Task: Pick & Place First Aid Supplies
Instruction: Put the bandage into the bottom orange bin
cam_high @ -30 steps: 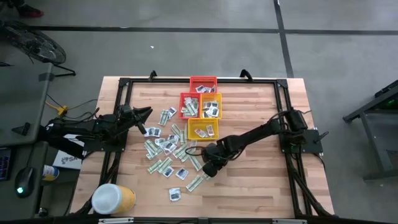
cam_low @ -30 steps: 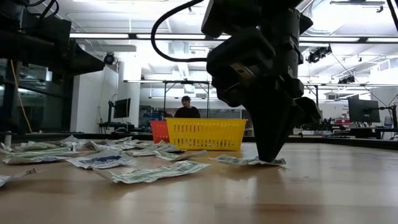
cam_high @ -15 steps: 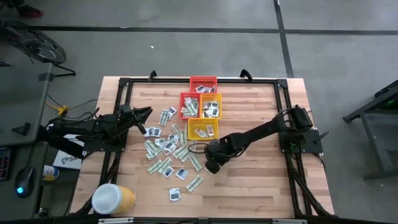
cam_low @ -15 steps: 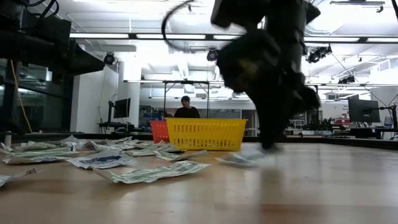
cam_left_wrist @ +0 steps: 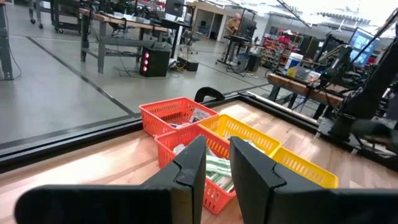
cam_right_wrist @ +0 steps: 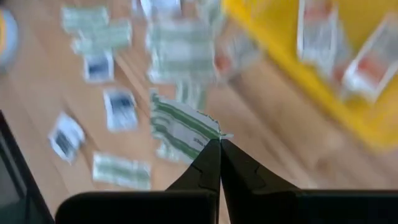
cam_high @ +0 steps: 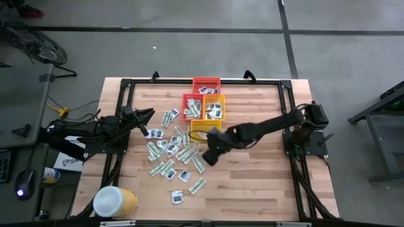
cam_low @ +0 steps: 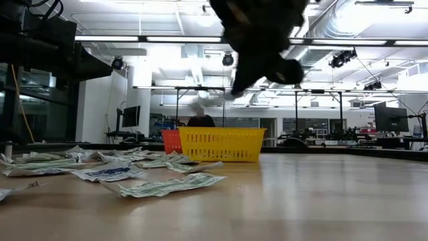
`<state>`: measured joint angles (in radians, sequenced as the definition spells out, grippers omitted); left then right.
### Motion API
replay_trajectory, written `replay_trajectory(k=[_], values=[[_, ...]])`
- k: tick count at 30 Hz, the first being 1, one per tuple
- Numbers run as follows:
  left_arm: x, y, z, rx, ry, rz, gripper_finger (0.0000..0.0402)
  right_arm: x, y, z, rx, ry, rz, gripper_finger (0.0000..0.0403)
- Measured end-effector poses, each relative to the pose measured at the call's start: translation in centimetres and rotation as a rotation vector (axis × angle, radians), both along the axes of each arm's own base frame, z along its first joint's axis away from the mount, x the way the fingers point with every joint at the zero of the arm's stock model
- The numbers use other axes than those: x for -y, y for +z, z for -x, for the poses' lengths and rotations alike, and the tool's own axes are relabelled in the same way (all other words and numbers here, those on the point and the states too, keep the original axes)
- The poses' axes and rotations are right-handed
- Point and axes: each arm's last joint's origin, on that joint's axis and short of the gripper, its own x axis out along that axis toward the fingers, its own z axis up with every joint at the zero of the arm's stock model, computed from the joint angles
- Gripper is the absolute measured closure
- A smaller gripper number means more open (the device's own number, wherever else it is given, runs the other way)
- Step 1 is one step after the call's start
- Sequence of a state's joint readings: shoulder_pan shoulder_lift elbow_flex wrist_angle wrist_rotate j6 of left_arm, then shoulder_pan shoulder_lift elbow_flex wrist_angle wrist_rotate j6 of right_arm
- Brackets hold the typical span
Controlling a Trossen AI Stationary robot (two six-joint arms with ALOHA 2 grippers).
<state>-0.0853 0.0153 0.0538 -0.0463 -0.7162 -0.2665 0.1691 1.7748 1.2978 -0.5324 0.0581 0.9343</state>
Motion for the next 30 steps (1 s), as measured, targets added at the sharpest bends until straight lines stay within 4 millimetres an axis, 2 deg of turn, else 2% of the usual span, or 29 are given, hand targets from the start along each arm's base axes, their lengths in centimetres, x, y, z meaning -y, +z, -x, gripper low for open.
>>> replay_trajectory(k=[7, 13, 15, 20, 30], values=[[0.0, 0.0, 0.0, 0.000, 0.000, 0.000, 0.0328, 4.0, 3.7, -2.1, 0.126, -0.084, 0.213, 0.0403], [0.0, 0.0, 0.0, 0.000, 0.000, 0.000, 0.0328, 7.6, 4.9, -2.7, 0.155, -0.162, 0.409, 0.0403], [0.0, 0.0, 0.0, 0.001, 0.000, 0.000, 0.0328, 8.7, 4.9, -2.7, 0.134, -0.140, 0.470, 0.0403], [0.0, 0.0, 0.0, 0.000, 0.000, 0.000, 0.0328, 11.1, 3.8, -3.4, 0.073, 0.040, 0.579, 0.0403], [0.0, 0.0, 0.0, 0.000, 0.000, 0.000, 0.0328, 16.4, 2.5, -7.1, 0.040, 0.235, 0.601, 0.0403]])
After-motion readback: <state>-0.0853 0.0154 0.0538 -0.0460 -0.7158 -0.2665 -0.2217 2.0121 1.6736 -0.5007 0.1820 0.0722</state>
